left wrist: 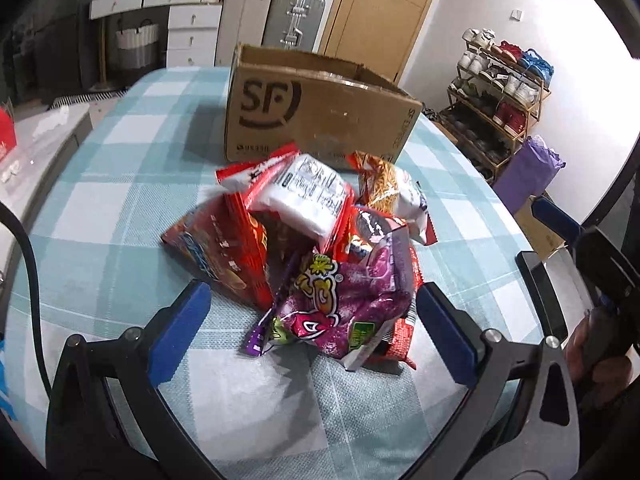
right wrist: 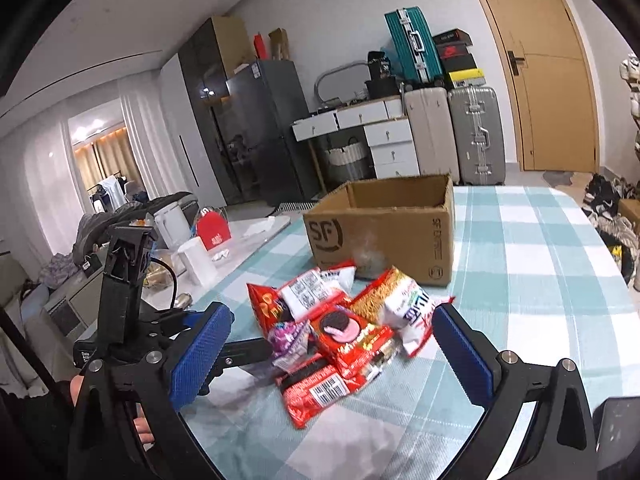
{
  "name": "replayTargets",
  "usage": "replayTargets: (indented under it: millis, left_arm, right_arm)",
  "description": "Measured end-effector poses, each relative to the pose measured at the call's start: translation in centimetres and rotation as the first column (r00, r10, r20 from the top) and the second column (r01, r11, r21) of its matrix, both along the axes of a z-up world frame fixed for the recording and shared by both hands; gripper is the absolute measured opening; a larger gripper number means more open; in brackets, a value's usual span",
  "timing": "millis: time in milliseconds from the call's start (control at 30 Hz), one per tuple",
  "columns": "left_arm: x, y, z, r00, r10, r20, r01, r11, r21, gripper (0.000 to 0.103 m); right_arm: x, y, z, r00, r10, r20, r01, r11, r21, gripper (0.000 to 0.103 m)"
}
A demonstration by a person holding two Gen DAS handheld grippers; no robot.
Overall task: Organize snacks
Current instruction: 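Lower the left tool onto the pink-purple candy bag and close it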
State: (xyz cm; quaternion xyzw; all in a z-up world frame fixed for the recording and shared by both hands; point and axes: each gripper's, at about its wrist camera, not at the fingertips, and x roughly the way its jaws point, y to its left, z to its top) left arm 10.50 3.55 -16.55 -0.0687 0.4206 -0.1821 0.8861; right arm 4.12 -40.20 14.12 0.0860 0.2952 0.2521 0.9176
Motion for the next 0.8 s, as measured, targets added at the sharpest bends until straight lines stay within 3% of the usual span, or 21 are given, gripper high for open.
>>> replayTargets:
  millis: [467, 800]
  left_arm:
    - [2.7, -0.2, -2.9, 0.996, -0.036, -0.086, 0.029, 0.996, -0.088, 0.102]
    - [2.8, 0.0, -3.1, 0.994, -0.075, -0.081, 0.063, 0.988, -0.144, 0.076]
  right_arm:
    - [0.3, -0.8, -2.2, 0.998, -0.009, -0.055, 0.010, 1.000, 0.015, 0.102]
    - [0.5, -1.3, -3.2, 0.996, -0.019, -0.090, 0.022, 0.999, 0.033, 0.102]
